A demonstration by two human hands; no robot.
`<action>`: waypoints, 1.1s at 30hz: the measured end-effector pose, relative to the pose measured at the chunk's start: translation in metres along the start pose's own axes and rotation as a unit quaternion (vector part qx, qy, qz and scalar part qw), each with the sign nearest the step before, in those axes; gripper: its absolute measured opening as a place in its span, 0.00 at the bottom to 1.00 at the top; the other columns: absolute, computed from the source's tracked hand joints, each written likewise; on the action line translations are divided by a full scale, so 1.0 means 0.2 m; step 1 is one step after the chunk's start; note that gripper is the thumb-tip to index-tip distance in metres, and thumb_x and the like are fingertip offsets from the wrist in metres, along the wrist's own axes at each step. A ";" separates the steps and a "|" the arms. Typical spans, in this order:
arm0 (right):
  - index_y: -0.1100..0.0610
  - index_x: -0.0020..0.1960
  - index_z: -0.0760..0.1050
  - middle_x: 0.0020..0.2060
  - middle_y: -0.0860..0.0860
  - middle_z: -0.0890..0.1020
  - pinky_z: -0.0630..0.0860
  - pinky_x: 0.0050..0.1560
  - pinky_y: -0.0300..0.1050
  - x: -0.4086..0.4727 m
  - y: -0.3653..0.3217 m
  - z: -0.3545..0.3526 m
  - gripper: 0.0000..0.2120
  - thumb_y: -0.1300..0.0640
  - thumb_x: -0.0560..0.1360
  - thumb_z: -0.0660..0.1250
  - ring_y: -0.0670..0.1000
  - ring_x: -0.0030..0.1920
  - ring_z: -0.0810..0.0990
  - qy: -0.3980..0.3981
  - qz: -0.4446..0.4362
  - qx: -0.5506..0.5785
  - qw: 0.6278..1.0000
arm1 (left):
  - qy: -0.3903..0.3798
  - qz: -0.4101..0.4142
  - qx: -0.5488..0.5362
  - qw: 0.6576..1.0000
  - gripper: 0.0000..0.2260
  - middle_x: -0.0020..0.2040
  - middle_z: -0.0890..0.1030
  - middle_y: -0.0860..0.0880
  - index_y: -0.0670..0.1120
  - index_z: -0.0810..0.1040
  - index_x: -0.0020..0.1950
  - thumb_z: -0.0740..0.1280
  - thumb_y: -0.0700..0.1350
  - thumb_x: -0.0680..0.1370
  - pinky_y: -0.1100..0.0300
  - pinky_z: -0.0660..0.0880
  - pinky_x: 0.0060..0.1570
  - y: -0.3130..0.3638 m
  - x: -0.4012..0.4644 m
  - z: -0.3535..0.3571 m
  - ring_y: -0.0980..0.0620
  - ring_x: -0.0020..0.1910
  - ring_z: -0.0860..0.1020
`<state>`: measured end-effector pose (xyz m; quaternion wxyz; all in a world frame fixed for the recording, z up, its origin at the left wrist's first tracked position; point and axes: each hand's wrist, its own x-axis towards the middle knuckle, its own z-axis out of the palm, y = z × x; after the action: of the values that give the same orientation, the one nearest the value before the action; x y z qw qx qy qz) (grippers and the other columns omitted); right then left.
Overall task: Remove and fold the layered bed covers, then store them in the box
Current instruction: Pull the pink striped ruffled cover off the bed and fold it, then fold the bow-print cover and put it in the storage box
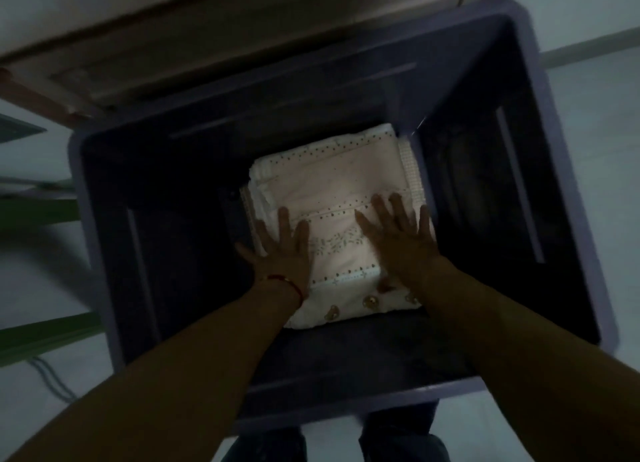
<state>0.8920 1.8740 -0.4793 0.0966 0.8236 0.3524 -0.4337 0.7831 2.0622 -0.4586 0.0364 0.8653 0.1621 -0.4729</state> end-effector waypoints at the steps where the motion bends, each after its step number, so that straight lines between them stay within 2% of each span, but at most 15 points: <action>1: 0.44 0.77 0.23 0.75 0.54 0.23 0.32 0.72 0.75 -0.10 0.00 -0.04 0.66 0.34 0.67 0.75 0.62 0.76 0.24 0.002 0.006 0.014 1.000 | 0.005 0.013 -0.017 1.000 0.56 0.76 0.23 0.43 0.55 0.26 0.77 0.71 0.64 0.73 0.20 0.46 0.67 0.03 -0.08 -0.07 0.30 0.76 0.32; 3: 0.43 0.78 0.25 0.78 0.53 0.27 0.38 0.74 0.75 -0.30 -0.04 -0.09 0.55 0.35 0.75 0.68 0.61 0.78 0.28 0.026 -0.003 0.057 0.998 | 0.047 0.071 -0.073 0.994 0.43 0.78 0.27 0.43 0.55 0.33 0.80 0.63 0.60 0.81 0.28 0.51 0.73 0.04 -0.25 -0.18 0.34 0.79 0.36; 5: 0.42 0.81 0.33 0.81 0.53 0.34 0.48 0.76 0.72 -0.58 -0.08 -0.17 0.46 0.39 0.79 0.64 0.60 0.81 0.36 0.085 -0.016 0.132 0.988 | 0.100 0.141 -0.127 0.977 0.32 0.81 0.36 0.43 0.52 0.44 0.82 0.58 0.55 0.84 0.37 0.57 0.75 0.02 -0.50 -0.32 0.38 0.80 0.44; 8: 0.44 0.82 0.52 0.82 0.54 0.52 0.65 0.73 0.67 -1.02 -0.13 -0.36 0.36 0.43 0.77 0.61 0.62 0.80 0.54 0.171 0.026 0.296 0.939 | 0.191 0.195 -0.194 0.942 0.27 0.80 0.57 0.38 0.46 0.63 0.79 0.56 0.52 0.81 0.40 0.65 0.73 0.03 -0.92 -0.59 0.37 0.77 0.61; 10: 0.47 0.79 0.63 0.80 0.55 0.61 0.68 0.72 0.61 -1.28 -0.17 -0.44 0.32 0.44 0.75 0.60 0.61 0.77 0.62 0.201 0.059 0.392 0.896 | 0.223 0.214 -0.206 0.928 0.25 0.78 0.62 0.41 0.47 0.67 0.77 0.58 0.50 0.79 0.49 0.62 0.74 0.04 -1.16 -0.72 0.42 0.75 0.63; 12: 0.50 0.74 0.71 0.75 0.52 0.70 0.67 0.73 0.50 -1.72 -0.16 -0.72 0.28 0.42 0.76 0.59 0.54 0.73 0.69 0.259 0.107 0.449 0.848 | 0.242 0.259 -0.189 0.916 0.24 0.77 0.64 0.44 0.49 0.67 0.77 0.59 0.49 0.80 0.53 0.60 0.75 0.10 -1.54 -1.06 0.46 0.75 0.62; 13: 0.49 0.70 0.73 0.69 0.49 0.75 0.68 0.71 0.43 -1.77 -0.19 -0.72 0.24 0.43 0.77 0.59 0.49 0.68 0.73 0.254 0.110 0.477 0.834 | 0.232 0.256 -0.182 0.921 0.24 0.76 0.64 0.46 0.49 0.67 0.77 0.59 0.48 0.80 0.53 0.61 0.75 0.10 -1.59 -1.04 0.47 0.75 0.61; 15: 0.44 0.61 0.74 0.55 0.38 0.78 0.70 0.60 0.33 -2.15 -0.18 -0.93 0.10 0.49 0.80 0.65 0.38 0.53 0.76 0.278 0.129 0.510 0.804 | 0.234 0.287 -0.165 0.914 0.23 0.75 0.64 0.48 0.50 0.68 0.75 0.61 0.47 0.79 0.54 0.60 0.76 0.19 -1.89 -1.28 0.48 0.76 0.59; 17: 0.42 0.60 0.75 0.51 0.35 0.77 0.71 0.54 0.28 -2.51 -0.18 -1.05 0.11 0.53 0.80 0.68 0.36 0.49 0.77 0.308 0.153 0.514 0.786 | 0.236 0.327 -0.132 0.906 0.23 0.74 0.62 0.53 0.52 0.67 0.75 0.60 0.47 0.79 0.59 0.54 0.77 0.29 -2.20 -1.46 0.51 0.76 0.57; 18: 0.44 0.62 0.77 0.53 0.37 0.79 0.70 0.53 0.25 -2.63 -0.19 -1.08 0.12 0.52 0.80 0.68 0.36 0.50 0.78 0.319 0.157 0.510 0.783 | 0.226 0.337 -0.123 0.906 0.22 0.73 0.61 0.56 0.53 0.65 0.75 0.60 0.47 0.80 0.66 0.51 0.75 0.32 -2.32 -1.52 0.54 0.75 0.56; 20: 0.45 0.65 0.77 0.59 0.40 0.80 0.70 0.51 0.24 -3.00 -0.17 -1.15 0.14 0.50 0.80 0.67 0.37 0.54 0.79 0.357 0.193 0.527 0.746 | 0.240 0.389 -0.141 0.878 0.20 0.70 0.64 0.58 0.53 0.68 0.73 0.62 0.44 0.80 0.72 0.51 0.71 0.45 -2.59 -1.66 0.56 0.73 0.59; 23: 0.43 0.64 0.77 0.59 0.38 0.80 0.75 0.54 0.30 -3.44 -0.12 -1.20 0.13 0.49 0.80 0.66 0.36 0.54 0.79 0.416 0.237 0.519 0.708 | 0.234 0.450 -0.161 0.847 0.20 0.71 0.68 0.55 0.54 0.71 0.71 0.65 0.43 0.79 0.64 0.60 0.73 0.63 -2.89 -1.81 0.57 0.72 0.63; 28: 0.41 0.65 0.76 0.58 0.37 0.79 0.78 0.57 0.38 -4.03 0.08 -1.17 0.14 0.45 0.80 0.65 0.36 0.54 0.78 0.505 0.324 0.491 0.632 | 0.232 0.558 -0.132 0.786 0.24 0.78 0.61 0.54 0.57 0.65 0.77 0.64 0.48 0.81 0.69 0.51 0.73 1.12 -3.31 -2.02 0.57 0.77 0.57; 31: 0.41 0.64 0.75 0.56 0.36 0.78 0.76 0.53 0.35 -4.29 0.20 -1.11 0.13 0.45 0.79 0.65 0.35 0.52 0.78 0.533 0.362 0.482 0.593 | 0.224 0.592 -0.128 0.763 0.23 0.79 0.59 0.54 0.57 0.66 0.76 0.65 0.48 0.81 0.71 0.49 0.72 1.41 -3.51 -2.06 0.59 0.77 0.57; 33: 0.43 0.62 0.77 0.55 0.38 0.80 0.75 0.52 0.34 -4.53 0.30 -1.04 0.12 0.47 0.79 0.67 0.34 0.51 0.78 0.565 0.386 0.483 0.547 | 0.208 0.624 -0.123 0.743 0.23 0.78 0.60 0.55 0.58 0.67 0.75 0.65 0.48 0.81 0.71 0.50 0.71 1.68 -3.70 -2.06 0.59 0.77 0.57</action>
<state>0.7257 1.4757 0.3472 -0.3764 0.8781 -0.2796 0.0950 0.8501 1.6521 0.3525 0.3952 0.8379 -0.3540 -0.1284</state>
